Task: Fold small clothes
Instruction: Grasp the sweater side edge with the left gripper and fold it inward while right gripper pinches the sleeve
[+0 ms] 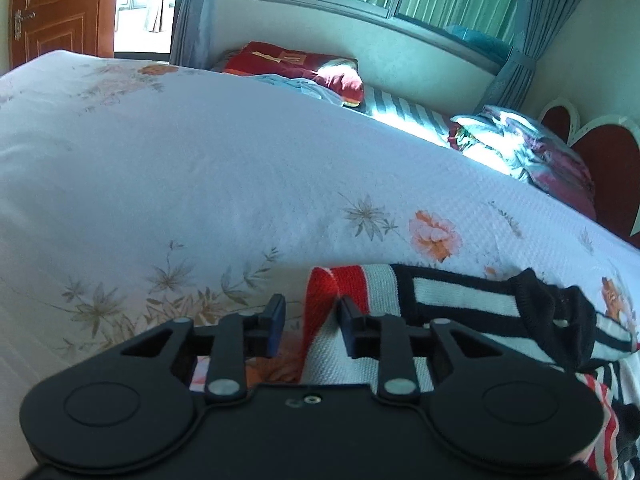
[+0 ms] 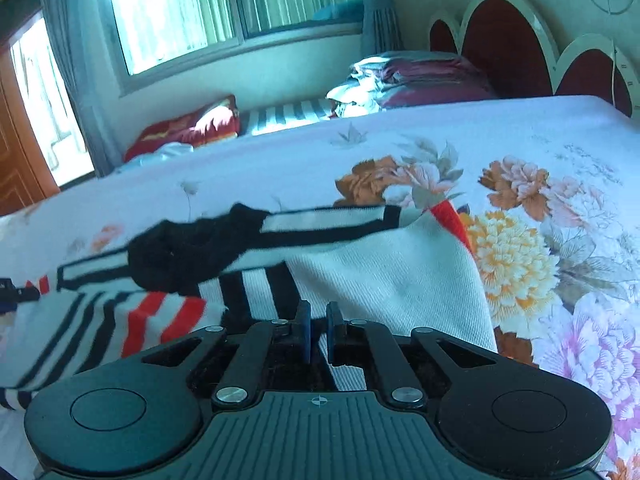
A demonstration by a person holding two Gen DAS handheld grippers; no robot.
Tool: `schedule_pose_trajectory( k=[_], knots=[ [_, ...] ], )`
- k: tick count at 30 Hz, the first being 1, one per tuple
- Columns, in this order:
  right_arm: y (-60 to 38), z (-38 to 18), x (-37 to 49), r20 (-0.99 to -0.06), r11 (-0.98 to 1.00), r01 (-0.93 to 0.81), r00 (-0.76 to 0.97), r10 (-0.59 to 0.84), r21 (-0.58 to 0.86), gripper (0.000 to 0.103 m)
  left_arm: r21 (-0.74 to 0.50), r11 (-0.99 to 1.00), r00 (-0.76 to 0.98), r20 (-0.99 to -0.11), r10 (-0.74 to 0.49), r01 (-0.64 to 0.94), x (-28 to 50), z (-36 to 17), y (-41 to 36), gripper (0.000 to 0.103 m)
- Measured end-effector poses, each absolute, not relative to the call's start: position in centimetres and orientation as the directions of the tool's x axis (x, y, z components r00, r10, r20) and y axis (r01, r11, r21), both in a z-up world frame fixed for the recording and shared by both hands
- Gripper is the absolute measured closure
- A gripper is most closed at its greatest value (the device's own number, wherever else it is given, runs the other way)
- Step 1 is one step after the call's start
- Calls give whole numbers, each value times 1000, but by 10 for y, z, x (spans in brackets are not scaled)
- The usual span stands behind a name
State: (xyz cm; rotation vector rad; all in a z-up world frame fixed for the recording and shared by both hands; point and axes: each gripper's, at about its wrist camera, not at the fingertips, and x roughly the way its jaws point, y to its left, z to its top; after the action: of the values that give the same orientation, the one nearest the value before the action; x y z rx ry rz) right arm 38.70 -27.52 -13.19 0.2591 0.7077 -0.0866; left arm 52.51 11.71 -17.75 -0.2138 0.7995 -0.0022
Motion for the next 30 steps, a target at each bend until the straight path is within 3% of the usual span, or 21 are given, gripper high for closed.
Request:
schedule_pose_trajectory(
  k=[6, 8, 10, 21, 26, 30],
  knots=[
    [-256, -120, 391, -635, 980, 96, 771, 39, 176, 98, -131, 989, 702, -711, -43, -71, 511, -157, 107, 59],
    [-248, -119, 394, -633, 983, 71, 772, 53, 169, 97, -106, 993, 718, -695, -35, -54, 504, -149, 100, 48],
    [-242, -119, 395, -630, 985, 50, 774, 66, 164, 97, -92, 995, 733, -679, -42, -29, 497, -140, 93, 46],
    [-206, -127, 411, -665, 987, -49, 734, 140, 153, 97, -95, 989, 684, -714, -147, 113, 465, -150, 37, 42],
    [-212, -139, 415, -711, 989, -38, 691, 130, 144, 96, -60, 992, 647, -754, -116, 109, 456, -177, 35, 42],
    [-229, -148, 408, -721, 994, -19, 687, 92, 108, 95, -28, 992, 671, -734, -105, 124, 448, -183, 45, 40]
  ],
)
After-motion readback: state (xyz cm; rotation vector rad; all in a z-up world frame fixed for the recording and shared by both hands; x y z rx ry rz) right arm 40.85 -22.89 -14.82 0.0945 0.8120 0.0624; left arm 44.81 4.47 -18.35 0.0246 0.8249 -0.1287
